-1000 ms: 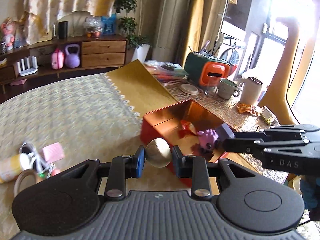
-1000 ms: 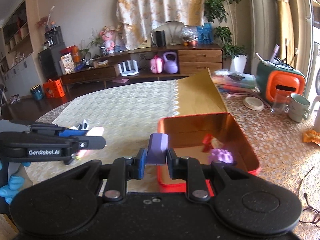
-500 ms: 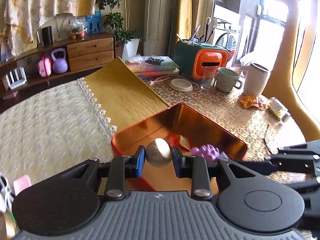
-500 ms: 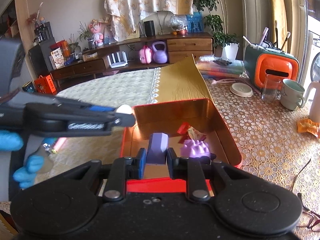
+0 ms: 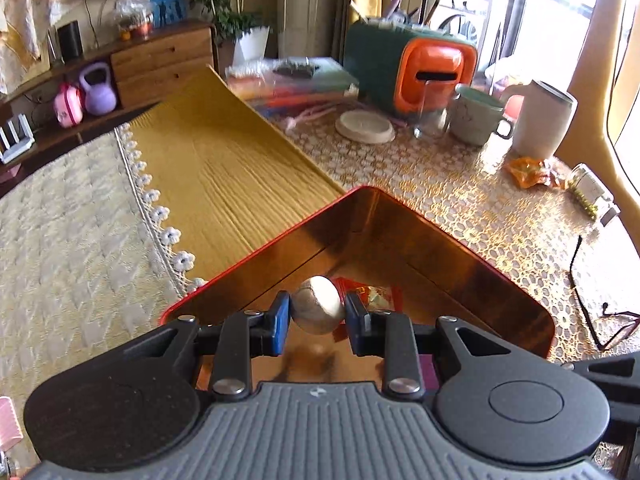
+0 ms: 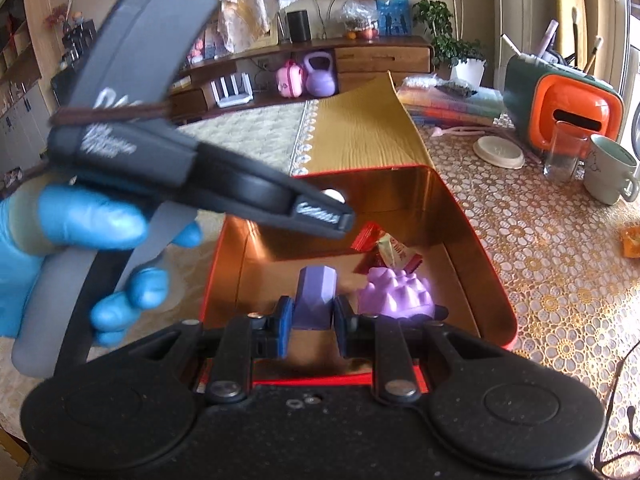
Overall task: Organize rigid objects
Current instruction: 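Carry cream ball in left tool and purple block in right tool into tin, then open right tool to drop purple block while left tool releases cream ball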
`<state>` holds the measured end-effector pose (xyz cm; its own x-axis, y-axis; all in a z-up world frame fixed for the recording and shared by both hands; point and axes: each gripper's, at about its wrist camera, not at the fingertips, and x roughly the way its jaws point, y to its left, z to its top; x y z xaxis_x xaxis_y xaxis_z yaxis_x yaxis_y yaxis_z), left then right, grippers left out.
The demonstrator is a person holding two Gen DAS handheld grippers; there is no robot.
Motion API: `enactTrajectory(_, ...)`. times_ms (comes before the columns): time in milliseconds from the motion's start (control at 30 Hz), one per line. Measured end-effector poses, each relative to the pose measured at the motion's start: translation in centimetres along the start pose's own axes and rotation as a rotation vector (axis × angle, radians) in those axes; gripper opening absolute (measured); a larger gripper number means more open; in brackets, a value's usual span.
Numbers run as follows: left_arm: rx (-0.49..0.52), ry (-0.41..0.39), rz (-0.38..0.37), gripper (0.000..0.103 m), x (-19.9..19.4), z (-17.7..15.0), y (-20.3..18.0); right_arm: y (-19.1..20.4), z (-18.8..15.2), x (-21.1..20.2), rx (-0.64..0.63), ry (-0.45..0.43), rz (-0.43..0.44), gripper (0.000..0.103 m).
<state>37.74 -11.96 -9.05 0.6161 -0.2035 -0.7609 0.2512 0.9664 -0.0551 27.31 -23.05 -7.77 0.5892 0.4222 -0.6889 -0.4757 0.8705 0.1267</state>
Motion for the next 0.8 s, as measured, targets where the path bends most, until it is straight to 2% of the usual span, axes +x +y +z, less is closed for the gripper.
enactTrajectory(400,-0.002,0.068,0.039,0.029,3.0,0.8,0.1,-0.1,0.0,2.1,-0.003,0.06,-0.022,0.021)
enactTrajectory(567,0.005,0.096,0.039,0.029,3.8,0.8,-0.2,-0.1,0.0,2.3,-0.013,0.069,-0.027,0.021)
enactTrajectory(800,-0.037,0.106,0.023,0.029,3.9,1.0,0.3,0.3,0.0,2.7,-0.019,0.083,-0.047,0.023)
